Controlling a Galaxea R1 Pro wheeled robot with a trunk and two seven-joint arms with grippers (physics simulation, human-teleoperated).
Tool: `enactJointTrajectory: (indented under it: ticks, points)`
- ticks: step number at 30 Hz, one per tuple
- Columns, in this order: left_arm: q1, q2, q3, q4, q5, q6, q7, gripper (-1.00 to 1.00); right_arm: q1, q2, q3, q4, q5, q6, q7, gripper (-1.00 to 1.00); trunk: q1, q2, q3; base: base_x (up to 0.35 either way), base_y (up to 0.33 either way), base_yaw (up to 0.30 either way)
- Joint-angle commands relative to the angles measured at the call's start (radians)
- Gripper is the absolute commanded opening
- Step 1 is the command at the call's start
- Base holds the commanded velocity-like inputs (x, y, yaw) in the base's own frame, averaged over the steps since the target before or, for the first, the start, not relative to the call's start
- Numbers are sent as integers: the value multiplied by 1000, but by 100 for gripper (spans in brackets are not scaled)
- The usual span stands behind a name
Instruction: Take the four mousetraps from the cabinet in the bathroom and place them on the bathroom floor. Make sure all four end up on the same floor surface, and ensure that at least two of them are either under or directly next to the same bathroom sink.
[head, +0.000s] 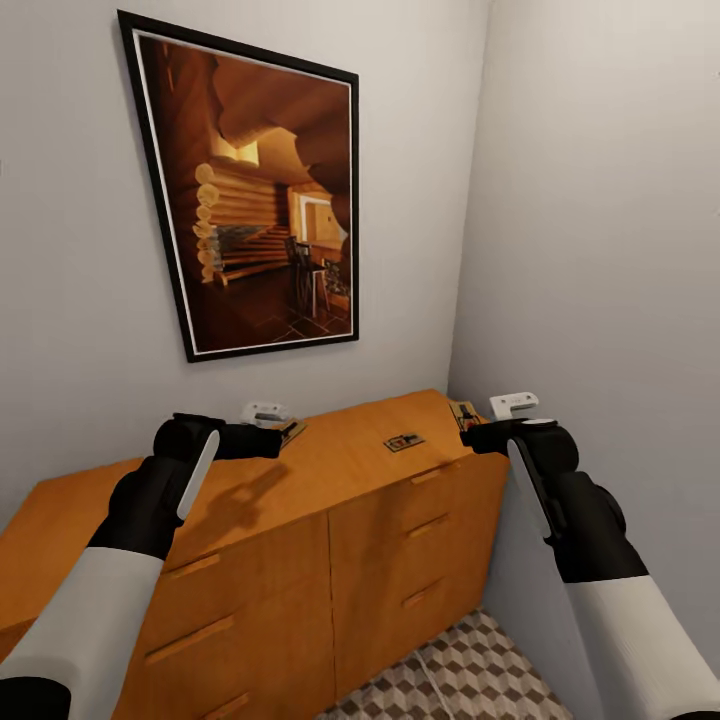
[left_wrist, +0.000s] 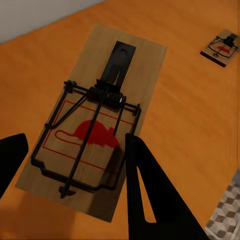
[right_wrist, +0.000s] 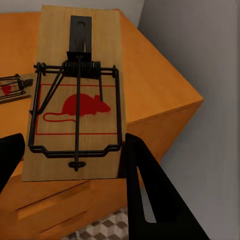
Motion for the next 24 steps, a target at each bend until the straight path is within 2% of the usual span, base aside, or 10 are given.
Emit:
enactJointTrajectory:
  ticks: [1,24]
  points:
    - [-1,1,-1,0,4,5,1,-100,-1,-1,2,-1,3,5,-1,-100,0,-1,-1,-21,-15,0]
    - [-1,2,-1,15,6,-3,1,-100,-1,-2,0,0,3,5,-1,-100,0,-1,-1,-3,-2,0]
